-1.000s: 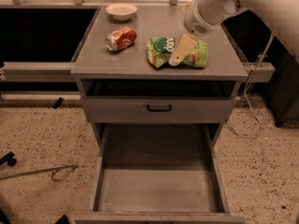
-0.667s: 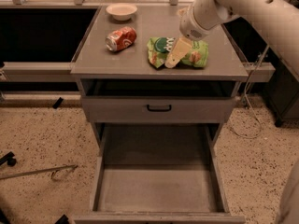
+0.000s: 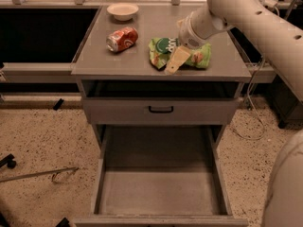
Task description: Place green rice chip bag into middle drawer
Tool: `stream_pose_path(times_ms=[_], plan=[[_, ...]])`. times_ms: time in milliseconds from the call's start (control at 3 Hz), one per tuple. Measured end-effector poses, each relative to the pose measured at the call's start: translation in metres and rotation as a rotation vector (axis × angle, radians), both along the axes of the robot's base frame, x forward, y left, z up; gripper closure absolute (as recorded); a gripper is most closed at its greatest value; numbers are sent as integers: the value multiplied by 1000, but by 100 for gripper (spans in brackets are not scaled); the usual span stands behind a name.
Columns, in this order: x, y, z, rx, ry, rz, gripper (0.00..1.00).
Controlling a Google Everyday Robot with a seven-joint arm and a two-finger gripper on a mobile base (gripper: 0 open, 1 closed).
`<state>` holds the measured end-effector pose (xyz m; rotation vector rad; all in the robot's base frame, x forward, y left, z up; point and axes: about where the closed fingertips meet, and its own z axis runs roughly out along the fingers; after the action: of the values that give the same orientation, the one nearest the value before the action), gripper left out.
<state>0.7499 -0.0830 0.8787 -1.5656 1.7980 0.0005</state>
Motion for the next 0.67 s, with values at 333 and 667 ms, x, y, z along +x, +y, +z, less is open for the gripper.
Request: stream_pose_path(times_ms=[333,667], plan=[[8,-2,-16,-10,23,-27,0],[8,-2,-16,-10,23,-28,19]])
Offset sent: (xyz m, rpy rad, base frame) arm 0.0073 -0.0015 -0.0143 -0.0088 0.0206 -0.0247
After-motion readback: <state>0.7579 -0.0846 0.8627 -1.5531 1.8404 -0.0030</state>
